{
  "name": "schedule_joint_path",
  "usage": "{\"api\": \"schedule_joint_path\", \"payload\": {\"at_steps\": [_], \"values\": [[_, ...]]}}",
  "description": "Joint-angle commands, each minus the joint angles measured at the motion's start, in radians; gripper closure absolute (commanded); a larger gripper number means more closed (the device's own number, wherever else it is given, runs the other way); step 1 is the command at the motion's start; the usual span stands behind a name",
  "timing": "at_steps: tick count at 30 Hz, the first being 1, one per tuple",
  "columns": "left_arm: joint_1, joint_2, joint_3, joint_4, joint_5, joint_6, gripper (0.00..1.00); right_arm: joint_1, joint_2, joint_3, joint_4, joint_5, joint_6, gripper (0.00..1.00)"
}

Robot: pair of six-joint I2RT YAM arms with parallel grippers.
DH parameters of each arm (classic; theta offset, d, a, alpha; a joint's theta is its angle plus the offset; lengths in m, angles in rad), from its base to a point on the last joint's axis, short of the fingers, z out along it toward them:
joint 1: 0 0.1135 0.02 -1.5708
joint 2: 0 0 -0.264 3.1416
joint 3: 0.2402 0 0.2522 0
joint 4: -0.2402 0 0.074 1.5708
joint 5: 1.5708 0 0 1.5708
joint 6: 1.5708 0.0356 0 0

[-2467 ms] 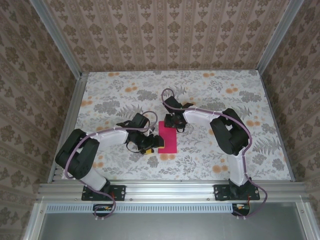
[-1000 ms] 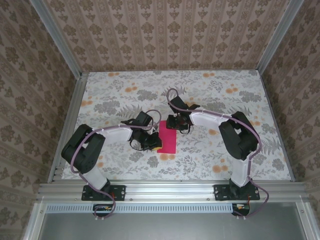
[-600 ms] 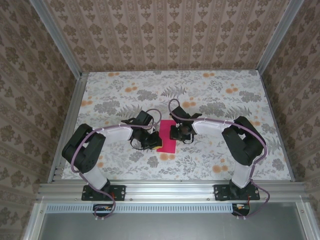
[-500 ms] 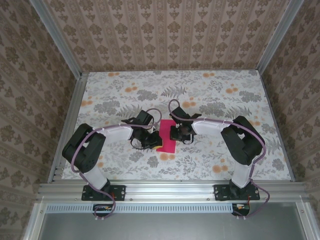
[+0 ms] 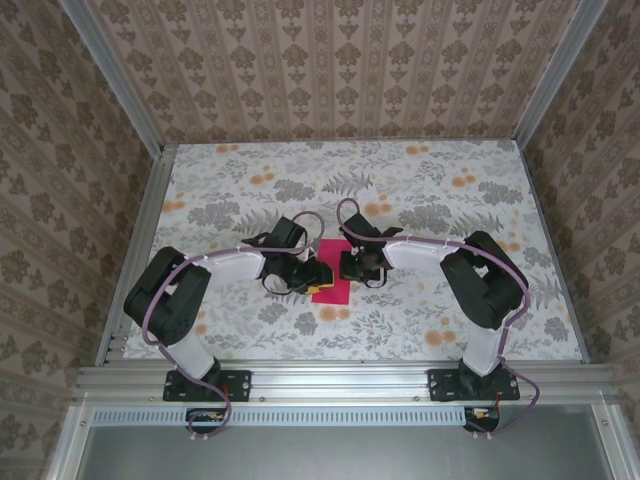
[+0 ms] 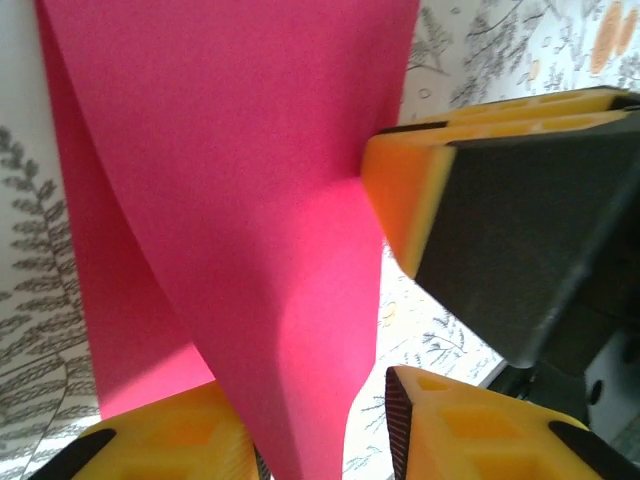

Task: Fold a paper plane with a square sheet of paper (pick it up from the middle)
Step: Fold the triangle a second time at the center of the table.

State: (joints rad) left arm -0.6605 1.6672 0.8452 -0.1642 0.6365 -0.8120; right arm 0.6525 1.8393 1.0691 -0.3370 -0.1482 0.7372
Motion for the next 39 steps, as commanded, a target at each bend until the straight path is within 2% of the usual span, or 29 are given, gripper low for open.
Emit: {"api": "schedule_joint_path", "payload": {"at_steps": [1, 9, 19, 25, 30, 36, 39], "values": [[0.011, -0.03, 0.021, 0.064, 0.051, -0.016, 0.6, -0.002, 0.056, -0.027, -0.004, -0.009, 0.003, 0.84], [0.015, -0.063, -0.032, 0.206, 0.064, -0.072, 0.57, -0.013, 0.064, -0.046, 0.017, -0.022, 0.017, 0.83], [0.022, -0.092, -0.049, 0.217, 0.056, -0.07, 0.56, -0.026, 0.073, -0.062, 0.024, -0.033, 0.018, 0.83], [0.024, -0.137, -0.067, 0.107, 0.024, -0.048, 0.56, -0.03, 0.071, -0.057, 0.009, -0.027, 0.012, 0.84], [0.027, -0.137, -0.084, -0.006, -0.029, -0.038, 0.67, -0.03, 0.069, -0.052, 0.001, -0.021, 0.003, 0.83], [0.027, -0.06, -0.059, -0.097, -0.075, -0.005, 0.83, -0.03, 0.069, -0.049, -0.002, -0.017, 0.002, 0.83], [0.023, -0.028, -0.031, -0.15, -0.111, 0.019, 0.87, -0.03, 0.07, -0.047, -0.005, -0.016, 0.002, 0.83]]}}
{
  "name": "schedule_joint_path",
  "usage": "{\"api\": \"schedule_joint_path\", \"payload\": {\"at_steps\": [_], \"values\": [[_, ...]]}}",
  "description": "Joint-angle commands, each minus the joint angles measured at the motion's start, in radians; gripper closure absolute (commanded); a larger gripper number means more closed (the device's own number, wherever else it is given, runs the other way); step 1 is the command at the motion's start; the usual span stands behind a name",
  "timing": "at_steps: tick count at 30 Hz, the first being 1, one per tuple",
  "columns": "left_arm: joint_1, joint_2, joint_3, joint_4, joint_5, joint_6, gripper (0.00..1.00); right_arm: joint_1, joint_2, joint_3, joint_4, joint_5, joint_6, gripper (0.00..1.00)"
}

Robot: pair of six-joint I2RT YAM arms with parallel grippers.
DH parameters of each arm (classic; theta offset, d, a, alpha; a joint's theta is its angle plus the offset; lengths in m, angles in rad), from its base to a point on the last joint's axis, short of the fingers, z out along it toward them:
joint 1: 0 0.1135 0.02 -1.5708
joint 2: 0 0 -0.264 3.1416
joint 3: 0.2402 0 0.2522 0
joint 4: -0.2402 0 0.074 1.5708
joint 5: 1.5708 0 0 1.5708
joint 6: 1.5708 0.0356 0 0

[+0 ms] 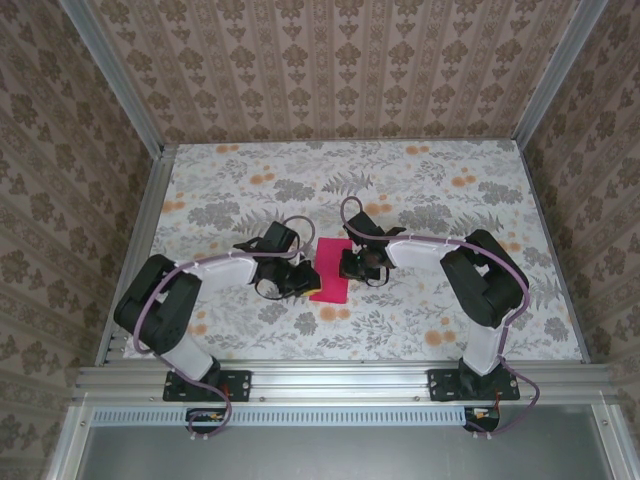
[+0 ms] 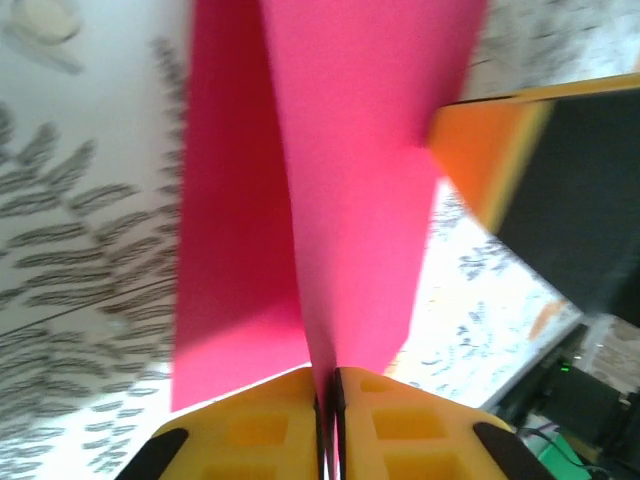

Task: Fold a paper plane with a square sheet of paper (pick it up from the middle)
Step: Fold the triangle a second time at the center of the table.

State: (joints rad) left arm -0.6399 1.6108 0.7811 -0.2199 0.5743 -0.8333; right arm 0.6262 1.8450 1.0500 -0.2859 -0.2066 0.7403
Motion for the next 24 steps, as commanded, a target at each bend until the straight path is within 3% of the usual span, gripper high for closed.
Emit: {"api": "schedule_joint_path", "payload": {"at_steps": [1, 7, 15, 24], "values": [[0.0, 0.04, 0.044, -0.113, -0.059, 0.049, 0.87, -0.003, 0.065, -0.028, -0.06, 0.044, -0.001, 0.83], [-0.007, 0.067, 0.076, -0.14, -0.074, 0.067, 0.87, -0.003, 0.064, -0.024, -0.064, 0.044, -0.005, 0.83], [-0.009, -0.024, 0.082, -0.049, -0.013, 0.054, 0.66, -0.003, 0.071, -0.024, -0.07, 0.046, -0.009, 0.83], [-0.007, -0.016, 0.065, 0.07, 0.039, 0.014, 0.62, -0.003, 0.074, -0.024, -0.064, 0.042, -0.005, 0.83]]}}
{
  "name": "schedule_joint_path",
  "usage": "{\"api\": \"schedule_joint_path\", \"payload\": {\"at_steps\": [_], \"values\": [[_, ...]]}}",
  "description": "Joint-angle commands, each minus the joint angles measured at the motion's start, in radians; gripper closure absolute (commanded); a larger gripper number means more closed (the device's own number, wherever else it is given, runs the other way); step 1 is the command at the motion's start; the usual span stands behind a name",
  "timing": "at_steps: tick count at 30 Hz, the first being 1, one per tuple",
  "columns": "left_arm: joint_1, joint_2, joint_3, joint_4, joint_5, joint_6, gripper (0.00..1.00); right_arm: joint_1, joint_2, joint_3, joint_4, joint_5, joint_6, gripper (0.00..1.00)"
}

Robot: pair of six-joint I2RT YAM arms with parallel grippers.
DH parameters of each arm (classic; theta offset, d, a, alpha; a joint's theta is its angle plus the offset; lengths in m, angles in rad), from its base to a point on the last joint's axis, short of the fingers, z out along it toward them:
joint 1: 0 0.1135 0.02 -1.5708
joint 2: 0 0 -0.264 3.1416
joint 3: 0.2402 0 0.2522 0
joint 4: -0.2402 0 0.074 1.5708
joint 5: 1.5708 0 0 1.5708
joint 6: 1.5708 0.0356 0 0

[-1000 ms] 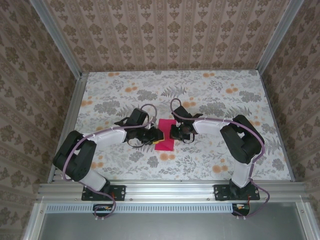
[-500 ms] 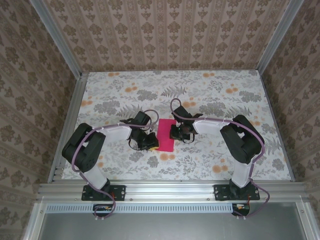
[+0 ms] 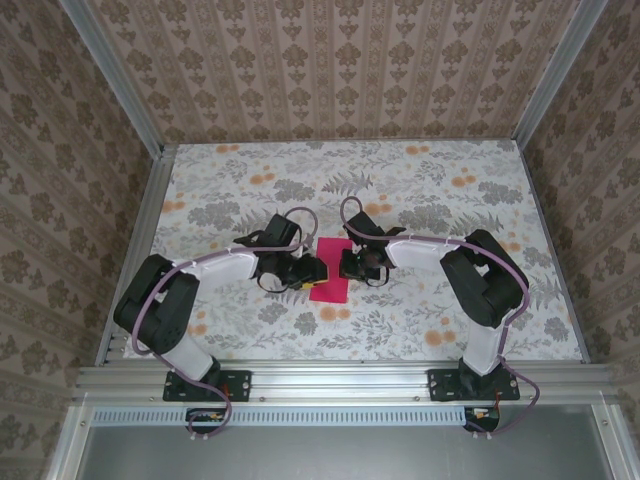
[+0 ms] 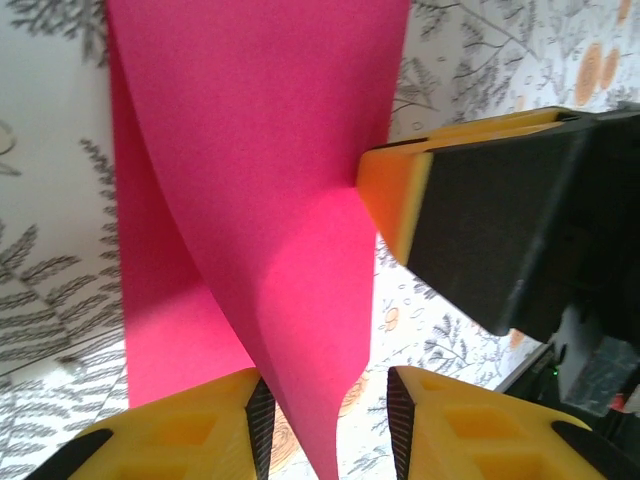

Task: Fold a paper plane with a square sheet of paper (pick it up from the middle)
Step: Fold the triangle a second time at the center of the table.

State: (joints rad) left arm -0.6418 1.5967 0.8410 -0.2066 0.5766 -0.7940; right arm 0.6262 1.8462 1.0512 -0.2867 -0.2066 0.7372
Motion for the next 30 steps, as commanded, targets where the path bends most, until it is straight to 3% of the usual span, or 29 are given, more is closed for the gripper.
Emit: {"api": "schedule_joint_path", "payload": {"at_steps": [1, 11, 19, 30], "values": [[-0.005, 0.002, 0.002, 0.075, 0.044, -0.035, 0.62, -0.003, 0.072, -0.024, -0.062, 0.041, -0.002, 0.83], [-0.004, 0.048, 0.003, 0.149, 0.036, -0.054, 0.59, -0.008, 0.06, -0.033, -0.035, 0.005, 0.004, 0.83], [0.005, 0.086, -0.019, 0.208, 0.039, -0.063, 0.59, -0.014, -0.055, -0.051, 0.021, -0.045, -0.01, 0.75], [0.012, 0.115, -0.022, 0.25, 0.048, -0.081, 0.49, -0.029, -0.105, -0.075, 0.05, -0.07, -0.01, 0.72]]}}
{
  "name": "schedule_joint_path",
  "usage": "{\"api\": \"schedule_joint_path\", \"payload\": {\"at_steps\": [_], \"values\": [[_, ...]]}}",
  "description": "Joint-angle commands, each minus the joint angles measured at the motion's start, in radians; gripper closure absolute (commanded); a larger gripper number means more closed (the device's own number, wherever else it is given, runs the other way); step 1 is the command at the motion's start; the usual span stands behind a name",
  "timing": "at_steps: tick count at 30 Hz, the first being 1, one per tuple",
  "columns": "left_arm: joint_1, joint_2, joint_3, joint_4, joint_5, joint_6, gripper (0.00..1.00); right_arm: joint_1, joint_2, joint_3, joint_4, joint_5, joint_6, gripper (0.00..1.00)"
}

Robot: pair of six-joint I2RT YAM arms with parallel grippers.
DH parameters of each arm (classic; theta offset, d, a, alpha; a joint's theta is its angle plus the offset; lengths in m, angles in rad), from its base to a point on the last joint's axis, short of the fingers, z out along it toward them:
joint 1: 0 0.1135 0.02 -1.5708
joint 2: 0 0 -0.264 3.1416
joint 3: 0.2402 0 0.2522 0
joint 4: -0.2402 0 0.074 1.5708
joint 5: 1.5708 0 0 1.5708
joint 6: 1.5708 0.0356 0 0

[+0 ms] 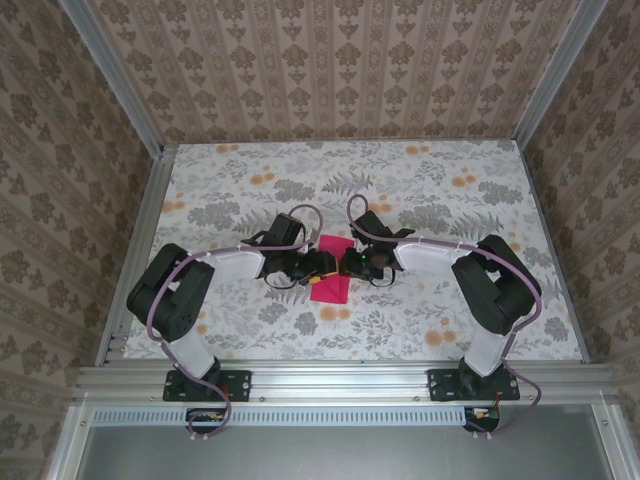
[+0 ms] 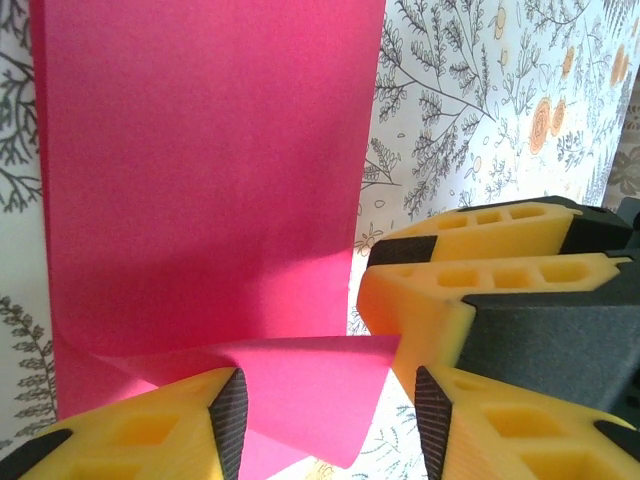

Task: Fold a paper plane with a square sheet of paper (pick it up from the middle)
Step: Fold the triangle a second time at the center of the table.

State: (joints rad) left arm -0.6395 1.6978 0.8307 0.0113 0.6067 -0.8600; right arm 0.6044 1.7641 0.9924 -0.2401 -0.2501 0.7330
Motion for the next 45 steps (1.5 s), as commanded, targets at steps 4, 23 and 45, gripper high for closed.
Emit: {"api": "schedule_joint_path", "payload": {"at_steps": [4, 23, 45], "values": [[0.01, 0.017, -0.009, 0.033, 0.019, -0.015, 0.46, -0.012, -0.037, -0.03, 0.006, -0.021, 0.003, 0.72], [0.016, 0.028, -0.01, 0.02, 0.017, -0.015, 0.72, -0.044, -0.083, -0.105, 0.187, -0.216, -0.004, 0.63], [0.018, 0.032, 0.01, 0.009, 0.03, -0.011, 0.76, -0.043, -0.028, -0.08, 0.129, -0.183, -0.062, 0.94]]}}
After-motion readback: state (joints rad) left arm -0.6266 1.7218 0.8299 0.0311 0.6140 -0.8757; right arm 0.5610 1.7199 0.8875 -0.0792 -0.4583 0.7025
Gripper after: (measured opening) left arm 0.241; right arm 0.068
